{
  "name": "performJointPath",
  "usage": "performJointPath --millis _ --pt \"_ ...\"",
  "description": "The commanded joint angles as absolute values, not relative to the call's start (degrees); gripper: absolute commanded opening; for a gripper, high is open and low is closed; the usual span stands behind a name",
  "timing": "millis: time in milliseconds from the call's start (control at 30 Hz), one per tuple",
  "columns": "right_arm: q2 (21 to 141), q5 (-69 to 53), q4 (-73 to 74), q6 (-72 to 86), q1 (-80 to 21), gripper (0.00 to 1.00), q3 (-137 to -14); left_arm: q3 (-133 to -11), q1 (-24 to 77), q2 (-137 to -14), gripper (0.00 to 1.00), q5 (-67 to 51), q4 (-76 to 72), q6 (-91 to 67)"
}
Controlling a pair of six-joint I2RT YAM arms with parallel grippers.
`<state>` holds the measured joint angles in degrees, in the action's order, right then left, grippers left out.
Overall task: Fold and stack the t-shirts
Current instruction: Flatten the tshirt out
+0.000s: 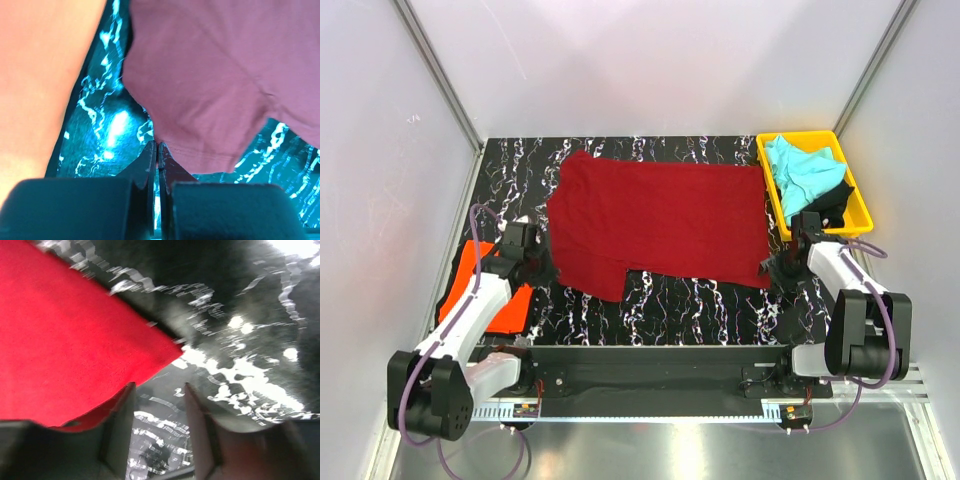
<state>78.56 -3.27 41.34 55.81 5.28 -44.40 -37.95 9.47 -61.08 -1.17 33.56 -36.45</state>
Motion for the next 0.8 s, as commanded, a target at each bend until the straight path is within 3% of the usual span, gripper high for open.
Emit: performJointPath --millis 0,467,767 --pt "78.7 2.5 40.3 58.5 5.8 0.46 -43.1 -40.7 9.4 -58.9 0.00 -3.7 31.8 -32.4" --pt "86.5 1.8 33.9 57.1 6.5 0.47 -42.5 -43.1 9.4 -60.3 0.00 -6.3 31.7 -30.0" --pt "93.1 1.3 33.2 54.4 6.5 0.33 -45.8 -46.1 9.4 -59.7 0.00 -6.7 31.7 -28.9"
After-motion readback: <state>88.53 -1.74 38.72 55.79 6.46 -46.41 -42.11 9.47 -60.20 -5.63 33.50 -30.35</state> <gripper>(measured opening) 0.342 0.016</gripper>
